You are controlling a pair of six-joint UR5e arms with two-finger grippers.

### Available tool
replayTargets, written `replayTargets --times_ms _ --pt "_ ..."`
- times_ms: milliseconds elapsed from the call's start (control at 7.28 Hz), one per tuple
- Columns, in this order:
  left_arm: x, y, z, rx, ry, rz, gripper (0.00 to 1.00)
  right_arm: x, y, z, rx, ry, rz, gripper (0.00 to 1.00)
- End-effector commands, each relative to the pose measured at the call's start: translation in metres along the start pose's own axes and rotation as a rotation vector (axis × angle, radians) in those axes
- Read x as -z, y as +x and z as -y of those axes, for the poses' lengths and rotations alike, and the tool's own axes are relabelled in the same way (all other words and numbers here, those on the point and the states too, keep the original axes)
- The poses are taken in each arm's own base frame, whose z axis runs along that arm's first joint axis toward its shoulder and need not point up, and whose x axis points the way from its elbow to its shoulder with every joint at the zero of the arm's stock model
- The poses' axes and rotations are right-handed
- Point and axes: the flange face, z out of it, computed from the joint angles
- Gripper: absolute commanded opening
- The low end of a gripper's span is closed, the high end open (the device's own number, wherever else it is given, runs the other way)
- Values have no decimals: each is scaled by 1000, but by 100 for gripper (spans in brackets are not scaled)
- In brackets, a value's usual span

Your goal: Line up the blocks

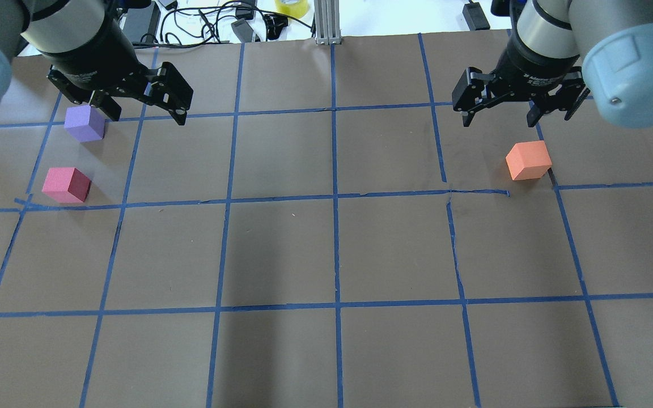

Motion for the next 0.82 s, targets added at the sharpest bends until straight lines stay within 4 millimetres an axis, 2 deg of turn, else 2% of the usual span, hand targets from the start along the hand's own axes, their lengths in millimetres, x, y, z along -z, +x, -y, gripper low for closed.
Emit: replayTargets --times_ms 0,137,275,412,687 --pt "-1 1 -1 -2 -3 1 100 -1 3 1 7 -1 -5 100" --pt "-4 3 -1 -7 -9 1 100 0 4 3 -1 15 -7 100" --pt "-2 -1 -2 -14 -5 2 100 -10 16 11 -9 0 -22 100" --pt "-9 1 -2 -19 -21 9 100 -27 30 23 -11 -33 -26 100" --pt "-3 1 -5 -11 -8 -1 100 -60 87 45 -96 -98 -108 100"
